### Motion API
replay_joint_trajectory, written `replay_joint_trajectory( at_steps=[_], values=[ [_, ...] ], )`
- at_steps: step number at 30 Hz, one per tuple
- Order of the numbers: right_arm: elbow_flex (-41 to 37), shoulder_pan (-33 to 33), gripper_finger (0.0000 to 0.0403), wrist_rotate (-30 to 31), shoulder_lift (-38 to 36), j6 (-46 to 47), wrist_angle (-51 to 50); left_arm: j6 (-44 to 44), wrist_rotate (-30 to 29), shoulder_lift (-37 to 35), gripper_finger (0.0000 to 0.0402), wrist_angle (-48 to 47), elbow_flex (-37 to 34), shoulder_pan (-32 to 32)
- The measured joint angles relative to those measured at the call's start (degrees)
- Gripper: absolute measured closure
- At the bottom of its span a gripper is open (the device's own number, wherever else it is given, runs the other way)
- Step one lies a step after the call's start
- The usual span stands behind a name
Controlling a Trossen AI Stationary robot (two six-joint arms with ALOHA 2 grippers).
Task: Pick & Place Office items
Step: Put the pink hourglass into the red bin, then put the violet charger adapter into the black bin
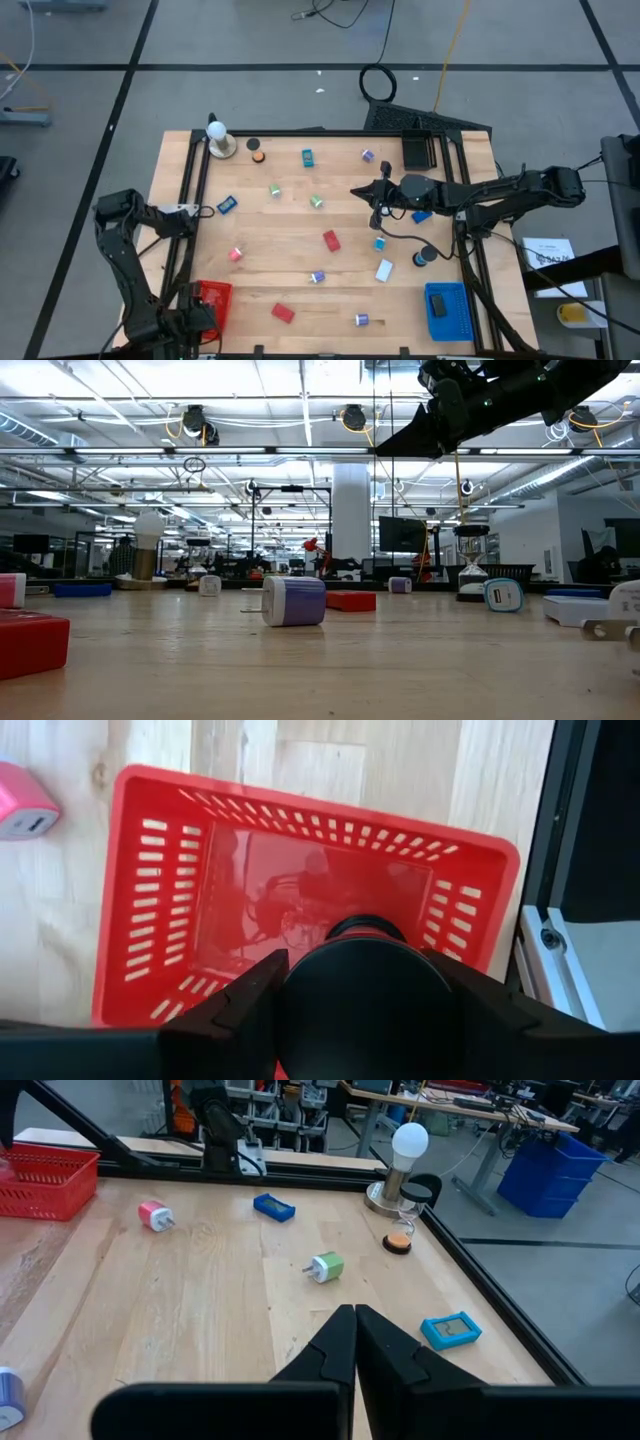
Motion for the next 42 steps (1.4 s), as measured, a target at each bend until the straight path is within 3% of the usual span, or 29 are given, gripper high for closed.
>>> replay_joint_trajectory(
  at_steps=[12, 22, 29, 33, 37, 42],
  values=[
    [0.0, 0.0, 0.0402, 0.0, 0.0, 0.0, -0.2, -2.8, 3.5, 0.0, 0.0185, 0.0, 0.0, 0.0],
    [0.0, 0.0, 0.0402, 0.0, 0.0, 0.8, -0.4, -4.0, 3.9, 0.0, 0.0126, -0.1, 0.0, 0.0],
    [0.0, 0.0, 0.0402, 0.0, 0.0, 0.8, -0.4, -4.2, 4.3, -3.6, 0.0116, -0.2, 0.0, 0.7],
    [0.0, 0.0, 0.0402, 0.0, 0.0, 0.8, -0.4, -3.5, 0.5, -7.1, 0.0129, -1.2, 0.0, 1.5],
    [0.0, 0.0, 0.0402, 0.0, 0.0, 0.8, -0.4, 0.0, -7.6, -11.1, 0.0161, -3.4, 0.0, 3.7],
    [0.0, 0.0, 0.0402, 0.0, 0.0, 0.8, -0.4, 16.2, -20.3, -16.1, 0.0224, -1.4, -1.1, 10.0]
  ],
)
